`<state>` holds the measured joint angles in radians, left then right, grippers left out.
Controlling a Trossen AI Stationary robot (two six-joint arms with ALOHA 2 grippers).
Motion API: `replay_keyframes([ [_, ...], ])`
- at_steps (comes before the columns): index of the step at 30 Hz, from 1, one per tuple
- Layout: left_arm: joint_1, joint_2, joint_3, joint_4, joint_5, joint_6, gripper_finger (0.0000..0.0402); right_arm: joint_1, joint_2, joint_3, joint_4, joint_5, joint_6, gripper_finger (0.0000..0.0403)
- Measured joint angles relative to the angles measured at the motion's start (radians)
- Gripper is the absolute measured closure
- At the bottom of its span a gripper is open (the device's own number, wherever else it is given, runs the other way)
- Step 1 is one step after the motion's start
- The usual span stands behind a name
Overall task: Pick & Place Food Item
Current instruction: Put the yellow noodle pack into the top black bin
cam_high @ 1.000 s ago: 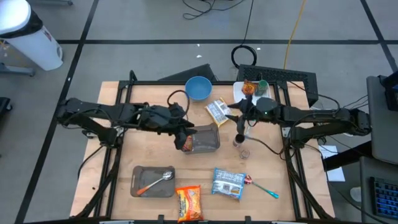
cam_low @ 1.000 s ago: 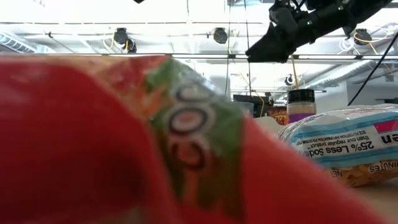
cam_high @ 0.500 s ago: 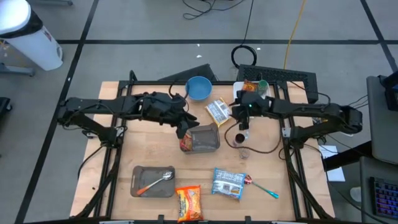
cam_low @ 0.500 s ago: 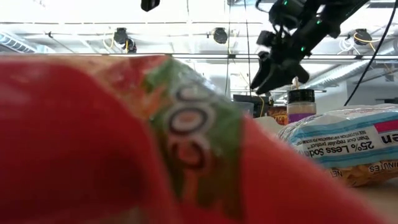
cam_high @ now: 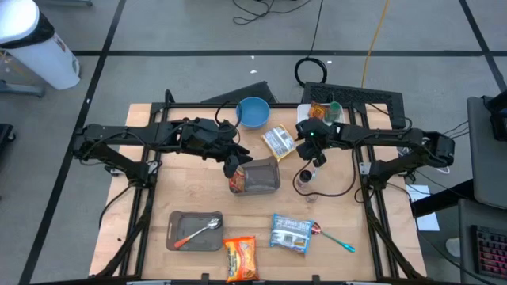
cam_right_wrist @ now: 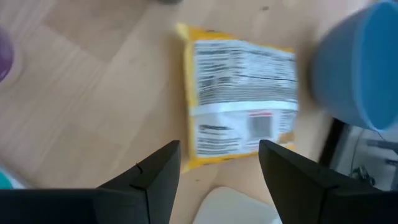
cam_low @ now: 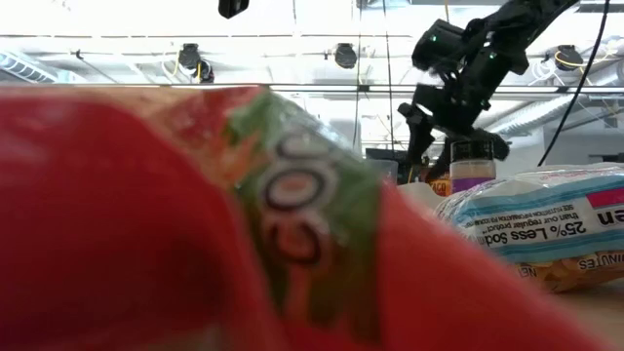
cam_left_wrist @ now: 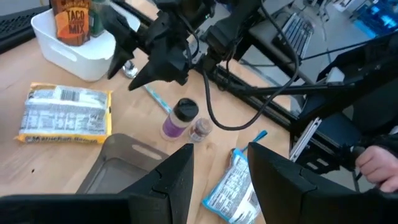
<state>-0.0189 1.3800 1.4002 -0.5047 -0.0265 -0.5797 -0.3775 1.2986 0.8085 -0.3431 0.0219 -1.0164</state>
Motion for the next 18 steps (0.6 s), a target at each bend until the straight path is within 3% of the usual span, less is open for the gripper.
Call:
replay_keyframes([
  [6,0.0,0.0,0.0,-0.028,0.0,-0.003,0.0245,0.022,0.033,-0.041,0.012,0.026,-0.077,0.0193],
  [14,0.001,0.0,0.0,-0.048,-0.026,0.01,0.0245,0.049,0.038,-0.15,0.197,0.092,-0.067,0.0193],
  [18,0.008,0.0,0.0,-0.046,-0.026,0.009,0.0245,0.069,0.038,-0.202,0.29,0.184,-0.071,0.0193],
])
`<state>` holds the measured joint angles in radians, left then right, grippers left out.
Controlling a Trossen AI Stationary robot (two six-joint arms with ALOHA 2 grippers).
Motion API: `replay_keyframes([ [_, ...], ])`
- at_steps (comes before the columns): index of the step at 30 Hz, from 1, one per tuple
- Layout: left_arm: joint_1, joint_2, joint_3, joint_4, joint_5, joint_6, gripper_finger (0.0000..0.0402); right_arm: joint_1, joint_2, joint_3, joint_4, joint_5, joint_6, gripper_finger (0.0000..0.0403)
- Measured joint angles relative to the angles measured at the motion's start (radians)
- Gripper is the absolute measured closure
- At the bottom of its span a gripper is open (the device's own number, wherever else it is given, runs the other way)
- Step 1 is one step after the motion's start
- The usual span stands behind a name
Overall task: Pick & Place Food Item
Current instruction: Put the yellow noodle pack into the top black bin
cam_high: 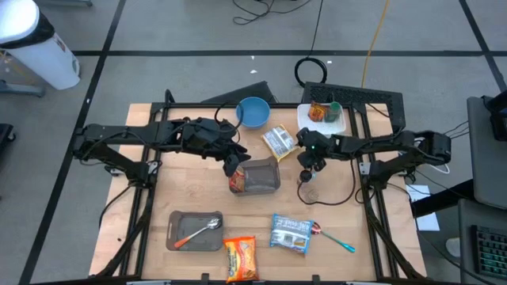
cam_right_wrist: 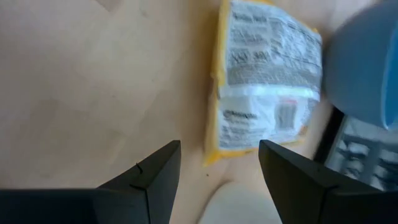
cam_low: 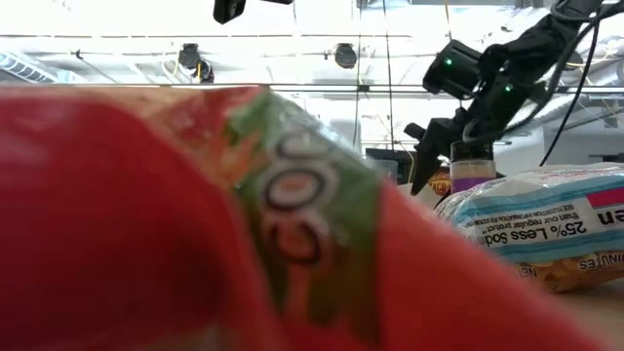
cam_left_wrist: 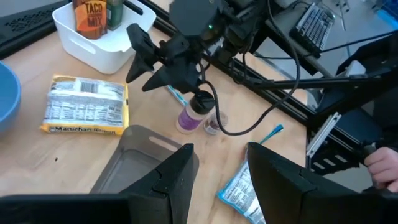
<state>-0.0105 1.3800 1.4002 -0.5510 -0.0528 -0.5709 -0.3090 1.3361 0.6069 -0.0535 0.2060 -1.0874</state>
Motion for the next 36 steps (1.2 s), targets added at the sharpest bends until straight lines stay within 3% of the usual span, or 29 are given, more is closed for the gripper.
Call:
replay_keyframes([
  [7,0.024,0.0,0.0,0.0,0.001,-0.005,0.0245,0.004,0.007,-0.036,0.062,-0.002,0.016,0.0195],
  [12,0.03,0.0,0.0,0.001,0.002,-0.013,0.0245,0.004,0.038,-0.036,0.103,-0.006,0.035,0.0221],
  [20,0.03,0.0,0.0,0.002,0.003,-0.031,0.0245,0.002,0.072,-0.036,0.107,-0.023,0.06,0.0292],
  [27,0.03,0.0,0.0,0.002,0.003,-0.035,0.0245,-0.004,0.071,-0.036,0.156,0.019,0.08,0.0392],
  [36,0.03,0.0,0.0,0.001,0.003,-0.036,0.0245,-0.004,0.069,-0.036,0.184,0.033,0.085,0.0397],
])
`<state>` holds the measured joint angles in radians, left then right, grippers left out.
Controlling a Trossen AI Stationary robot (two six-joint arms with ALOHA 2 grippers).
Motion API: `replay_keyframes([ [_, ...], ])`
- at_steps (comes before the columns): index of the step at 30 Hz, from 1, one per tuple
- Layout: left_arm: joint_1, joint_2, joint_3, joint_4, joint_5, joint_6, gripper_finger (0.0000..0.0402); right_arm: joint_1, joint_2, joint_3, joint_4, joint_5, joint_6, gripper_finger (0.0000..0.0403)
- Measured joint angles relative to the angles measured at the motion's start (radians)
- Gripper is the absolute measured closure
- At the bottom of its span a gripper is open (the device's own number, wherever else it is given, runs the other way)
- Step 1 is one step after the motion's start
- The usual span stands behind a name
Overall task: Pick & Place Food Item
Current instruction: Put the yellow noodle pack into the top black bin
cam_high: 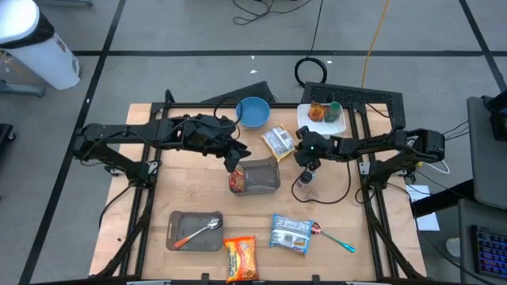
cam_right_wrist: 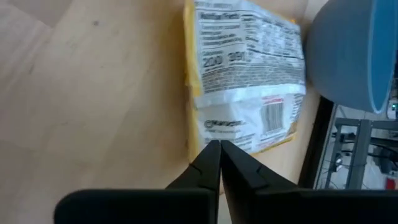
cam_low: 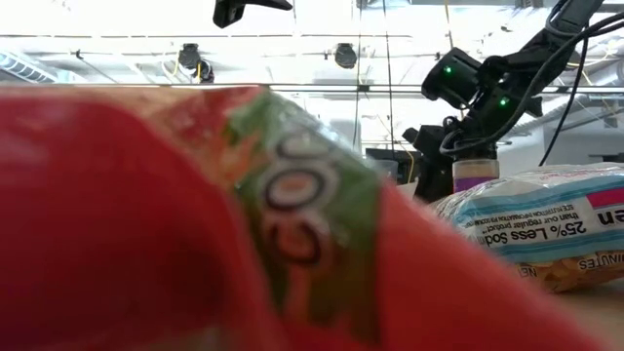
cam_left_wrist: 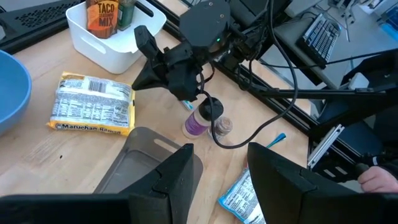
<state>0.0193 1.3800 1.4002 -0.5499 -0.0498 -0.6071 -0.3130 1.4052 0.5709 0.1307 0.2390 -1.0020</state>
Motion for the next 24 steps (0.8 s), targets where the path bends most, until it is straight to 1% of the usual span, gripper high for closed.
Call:
replay_keyframes([
  [5,0.0,0.0,0.0,0.0,0.0,-0.001,0.0245,0.0,0.0,0.0,0.027,0.0,-0.009,0.0389],
  [9,0.0,0.0,0.0,0.0,0.0,-0.001,0.0245,0.0,0.0,0.0,0.027,0.0,0.009,0.0372],
  [14,0.0,0.0,0.0,0.0,0.0,-0.001,0.0245,0.0,0.0,0.0,0.029,-0.004,0.052,0.0332],
  [20,0.0,0.0,0.0,0.0,0.0,0.004,0.0245,0.0,-0.001,0.0,0.03,-0.005,0.057,0.028],
  [24,0.0,0.0,0.0,0.0,0.0,0.007,0.0245,-0.001,-0.001,0.0,0.03,-0.031,0.059,0.0262],
])
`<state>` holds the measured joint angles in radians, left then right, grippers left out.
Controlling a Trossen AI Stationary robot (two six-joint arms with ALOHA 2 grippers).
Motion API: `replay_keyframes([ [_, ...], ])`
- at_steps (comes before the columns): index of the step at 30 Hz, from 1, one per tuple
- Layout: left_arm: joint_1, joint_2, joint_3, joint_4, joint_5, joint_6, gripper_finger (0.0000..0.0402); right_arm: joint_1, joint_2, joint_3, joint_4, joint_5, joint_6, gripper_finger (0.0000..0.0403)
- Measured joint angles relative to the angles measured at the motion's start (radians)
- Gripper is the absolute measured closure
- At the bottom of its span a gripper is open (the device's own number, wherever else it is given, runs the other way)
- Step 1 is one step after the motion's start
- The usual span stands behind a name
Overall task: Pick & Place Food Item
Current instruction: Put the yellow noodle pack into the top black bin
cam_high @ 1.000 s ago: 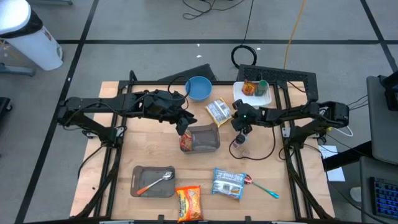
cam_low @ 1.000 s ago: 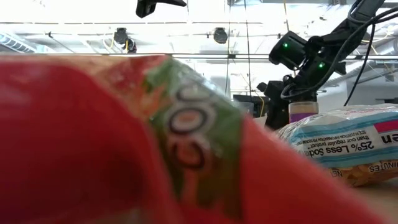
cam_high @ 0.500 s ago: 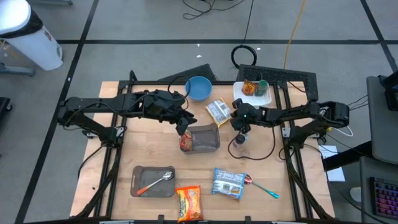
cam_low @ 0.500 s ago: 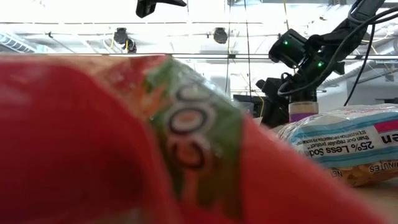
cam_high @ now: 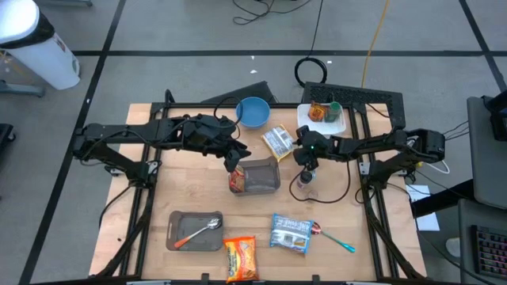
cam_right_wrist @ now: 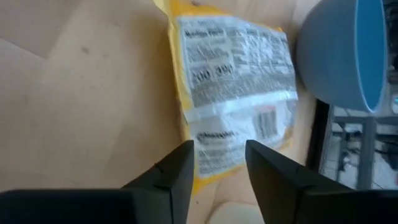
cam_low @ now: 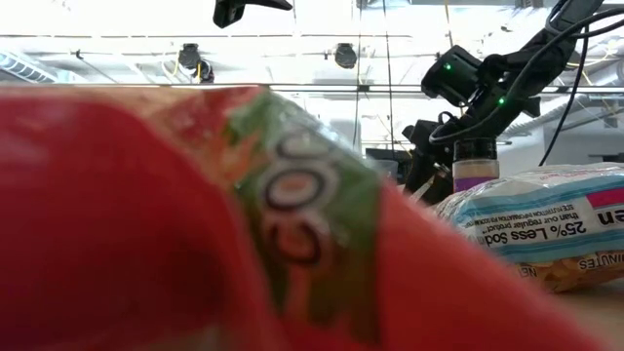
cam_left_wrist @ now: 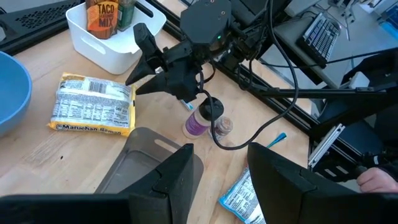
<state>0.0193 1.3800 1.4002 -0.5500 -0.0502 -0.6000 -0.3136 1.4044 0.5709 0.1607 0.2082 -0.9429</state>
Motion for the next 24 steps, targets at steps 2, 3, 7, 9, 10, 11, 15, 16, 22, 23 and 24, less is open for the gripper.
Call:
replay_keyframes([
  [2,0.0,0.0,0.0,0.0,0.0,0.006,0.0245,0.0,0.0,0.0,-0.001,-0.028,0.003,0.026],
  [3,0.0,0.0,0.0,0.0,0.0,0.011,0.0245,0.0,0.0,0.0,0.0,-0.033,0.002,0.026],
  [7,0.0,0.0,0.0,0.0,0.0,0.014,0.0245,0.0,0.0,0.0,-0.004,-0.038,-0.005,0.0266],
  [9,0.0,0.0,0.0,0.0,0.001,0.015,0.0245,-0.001,0.0,0.0,-0.011,-0.049,-0.018,0.0268],
  [10,0.0,0.0,0.0,0.0,0.003,0.015,0.0245,-0.001,0.0,0.0,-0.014,-0.054,-0.025,0.0269],
  [11,0.0,0.0,0.0,0.0,0.005,0.015,0.0245,-0.001,0.0,0.0,-0.015,-0.056,-0.034,0.027],
  [15,0.0,0.0,0.0,0.0,0.005,0.019,0.0245,-0.001,0.015,0.0,-0.012,-0.056,-0.046,0.027],
  [16,0.0,0.0,0.0,0.0,0.006,0.019,0.0245,-0.001,0.021,0.0,-0.015,-0.055,-0.048,0.027],
  [22,0.0,0.0,0.0,0.0,0.006,0.018,0.0245,-0.002,0.064,0.0,-0.009,-0.052,-0.071,0.0271],
  [23,0.0,0.0,0.0,-0.001,0.007,0.018,0.0245,-0.004,0.069,0.0,-0.006,-0.052,-0.071,0.0271],
  [24,0.0,0.0,0.0,0.0,0.007,0.017,0.0245,-0.006,0.073,0.0,-0.005,-0.053,-0.068,0.0272],
])
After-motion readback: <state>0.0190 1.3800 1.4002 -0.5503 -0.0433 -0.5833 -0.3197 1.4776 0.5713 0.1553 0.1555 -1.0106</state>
